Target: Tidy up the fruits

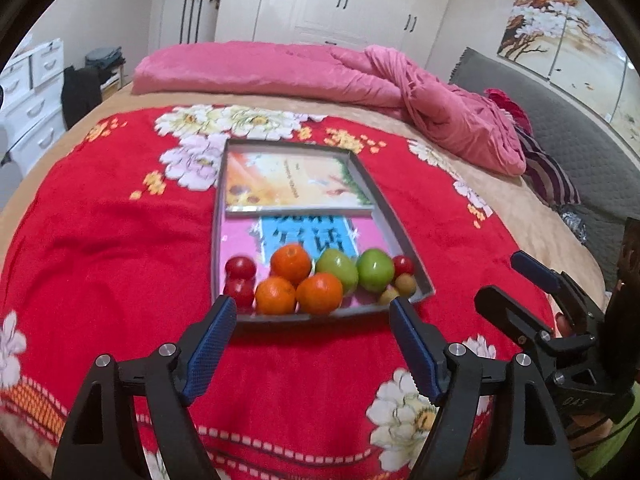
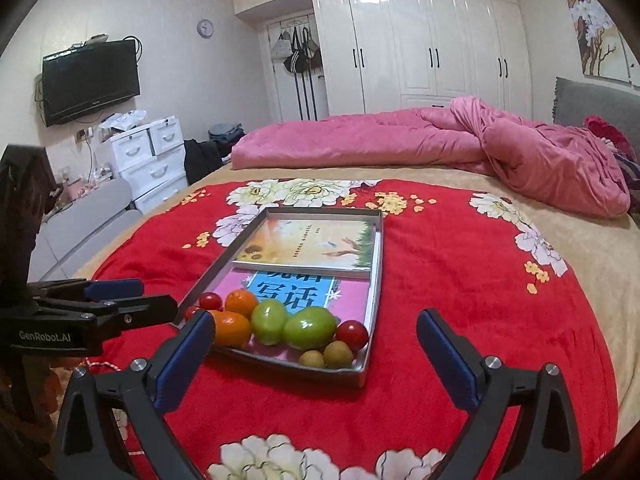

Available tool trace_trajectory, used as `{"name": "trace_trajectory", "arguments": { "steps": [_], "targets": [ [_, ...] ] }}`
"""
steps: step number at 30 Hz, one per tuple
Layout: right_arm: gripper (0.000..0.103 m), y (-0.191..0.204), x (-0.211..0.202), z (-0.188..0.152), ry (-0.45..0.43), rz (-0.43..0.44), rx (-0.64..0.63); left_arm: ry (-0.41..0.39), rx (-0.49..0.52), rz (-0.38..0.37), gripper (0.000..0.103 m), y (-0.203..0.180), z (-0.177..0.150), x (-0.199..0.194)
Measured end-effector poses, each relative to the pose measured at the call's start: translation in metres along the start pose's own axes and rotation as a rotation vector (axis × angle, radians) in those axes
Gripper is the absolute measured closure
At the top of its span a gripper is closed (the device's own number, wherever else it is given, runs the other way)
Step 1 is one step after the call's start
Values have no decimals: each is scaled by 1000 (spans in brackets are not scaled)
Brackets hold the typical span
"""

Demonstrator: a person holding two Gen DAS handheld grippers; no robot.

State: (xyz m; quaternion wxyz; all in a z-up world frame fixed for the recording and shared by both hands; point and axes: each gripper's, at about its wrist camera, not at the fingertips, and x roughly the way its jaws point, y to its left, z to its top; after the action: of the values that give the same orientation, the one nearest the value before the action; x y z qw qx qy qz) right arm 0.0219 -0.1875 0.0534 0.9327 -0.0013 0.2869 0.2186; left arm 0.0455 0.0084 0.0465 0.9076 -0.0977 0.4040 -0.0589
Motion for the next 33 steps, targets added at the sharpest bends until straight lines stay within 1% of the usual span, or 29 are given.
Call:
{"name": "trace_trajectory", "arguments": {
  "steps": [6,13,17,22,28,33],
  "targets": [
    [2,10,-9,-12,62,14,20,37,-29,30,23,4,-24,-6],
    [2,14,-22,-27,90,-11,50,75,-17,31,23,-2,-42,-8],
    [1,10,-25,-33,107,-52,78,92,0,25,23,-8,-46,-6],
    [1,6,-24,-39,137,-62,91,93,-2,22,23,-10,-47,-5],
    [1,15,-26,-39,113,-71,34,93,-17,27,23,-8,-46,-5],
    [1,18,-23,-40,126,-66,21,87,-22,35,23,-6,-45,-4]
  ]
}}
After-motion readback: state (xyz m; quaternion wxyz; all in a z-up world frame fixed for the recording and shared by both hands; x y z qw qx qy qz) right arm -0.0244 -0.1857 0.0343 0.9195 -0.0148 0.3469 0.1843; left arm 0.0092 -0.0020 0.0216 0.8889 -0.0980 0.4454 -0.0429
